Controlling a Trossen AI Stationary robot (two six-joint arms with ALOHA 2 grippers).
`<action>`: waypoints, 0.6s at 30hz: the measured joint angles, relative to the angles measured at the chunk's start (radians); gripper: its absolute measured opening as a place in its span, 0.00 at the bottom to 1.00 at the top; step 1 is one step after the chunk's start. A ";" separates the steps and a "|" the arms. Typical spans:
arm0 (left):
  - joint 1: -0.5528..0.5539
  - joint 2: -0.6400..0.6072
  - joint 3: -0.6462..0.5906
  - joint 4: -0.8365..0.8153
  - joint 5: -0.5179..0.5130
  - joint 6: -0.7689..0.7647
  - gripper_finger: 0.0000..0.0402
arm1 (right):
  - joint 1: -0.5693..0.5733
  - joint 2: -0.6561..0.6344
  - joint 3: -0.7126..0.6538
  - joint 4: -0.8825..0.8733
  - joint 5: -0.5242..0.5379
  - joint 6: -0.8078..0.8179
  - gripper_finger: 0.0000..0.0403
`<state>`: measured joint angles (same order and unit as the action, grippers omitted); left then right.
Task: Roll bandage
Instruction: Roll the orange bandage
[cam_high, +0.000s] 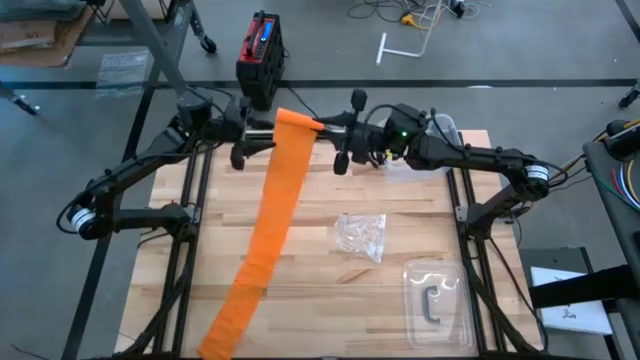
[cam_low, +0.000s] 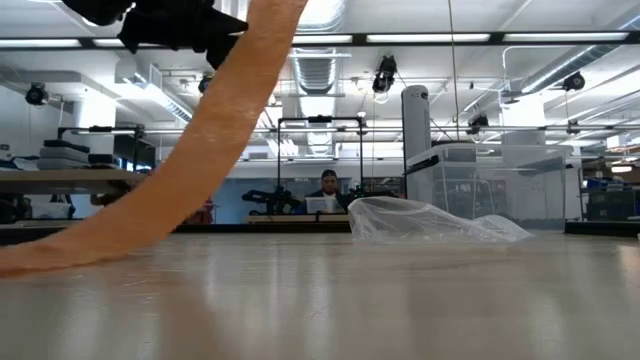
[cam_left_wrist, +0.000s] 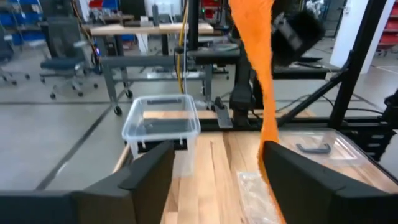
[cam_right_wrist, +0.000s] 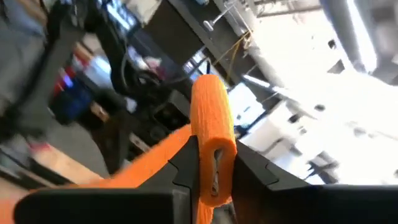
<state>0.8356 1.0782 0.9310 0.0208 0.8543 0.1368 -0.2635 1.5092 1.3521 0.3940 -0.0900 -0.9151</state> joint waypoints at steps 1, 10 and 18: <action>0.000 0.000 0.001 0.006 0.000 0.000 0.66 | 0.004 0.002 -0.001 -0.002 0.018 -0.044 0.14; 0.033 0.000 0.084 -0.057 0.034 -0.022 0.72 | 0.010 0.032 -0.002 -0.066 0.122 -0.361 0.12; 0.088 0.000 0.187 -0.137 0.207 -0.152 0.78 | 0.021 0.074 -0.002 -0.035 0.147 -0.680 0.14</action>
<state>0.9241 1.0782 1.1180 -0.1161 1.0617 -0.0157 -0.2424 1.5832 1.3499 0.3586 0.0566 -1.5947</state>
